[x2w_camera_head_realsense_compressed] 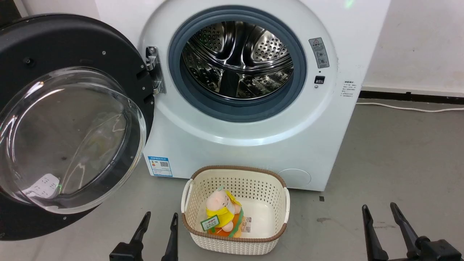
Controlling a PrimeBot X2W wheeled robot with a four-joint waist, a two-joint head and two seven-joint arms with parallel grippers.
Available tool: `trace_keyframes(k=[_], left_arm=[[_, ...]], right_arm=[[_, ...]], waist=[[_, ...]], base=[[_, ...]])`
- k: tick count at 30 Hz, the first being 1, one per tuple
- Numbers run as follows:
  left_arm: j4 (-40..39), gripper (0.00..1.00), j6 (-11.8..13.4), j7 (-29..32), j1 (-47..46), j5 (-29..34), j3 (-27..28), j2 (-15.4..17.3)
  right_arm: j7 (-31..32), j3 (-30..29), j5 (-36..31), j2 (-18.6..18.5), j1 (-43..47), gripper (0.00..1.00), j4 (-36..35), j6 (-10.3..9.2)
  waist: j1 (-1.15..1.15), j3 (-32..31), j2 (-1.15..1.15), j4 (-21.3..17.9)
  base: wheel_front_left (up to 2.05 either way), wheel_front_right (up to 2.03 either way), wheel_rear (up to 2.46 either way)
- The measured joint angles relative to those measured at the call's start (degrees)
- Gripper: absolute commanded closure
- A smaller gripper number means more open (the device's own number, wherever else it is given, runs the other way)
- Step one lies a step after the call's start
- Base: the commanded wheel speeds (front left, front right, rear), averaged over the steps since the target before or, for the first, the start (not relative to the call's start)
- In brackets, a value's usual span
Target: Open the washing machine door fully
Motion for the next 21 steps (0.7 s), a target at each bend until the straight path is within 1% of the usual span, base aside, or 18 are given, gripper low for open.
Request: trace_keyframes(k=[3, 4, 5, 21], left_arm=[[0.19, 0.0, -0.08, 0.0, -0.01, -0.07, 0.18, -0.27], [0.59, 0.0, -0.45, 0.0, -0.01, -0.37, 0.29, -0.42], [0.98, 1.0, -0.6, 0.0, 0.0, -0.65, 0.29, -0.51], [0.27, 1.0, -0.53, 1.4, -0.05, -0.03, 0.67, -0.67]], right_arm=[[0.0, 0.0, -0.01, 0.01, 0.0, 0.0, 0.01, 0.0], [0.0, 0.0, -0.01, 0.02, 0.0, 0.0, 0.01, 0.0], [0.0, 0.0, -0.01, 0.02, 0.0, 1.0, 0.01, 0.0], [1.37, 0.22, -0.12, 0.01, -0.21, 1.0, -0.02, -0.01]], waist=[[0.0, 0.0, 0.0, -0.02], [0.0, 0.01, 0.0, -0.03], [0.0, 0.02, 0.0, -0.02], [0.0, 0.49, 0.0, -0.09]], base=[[0.0, 0.0, 0.0], [0.0, 0.0, 0.0], [0.0, 0.0, 0.0], [0.0, 0.0, 0.0]])
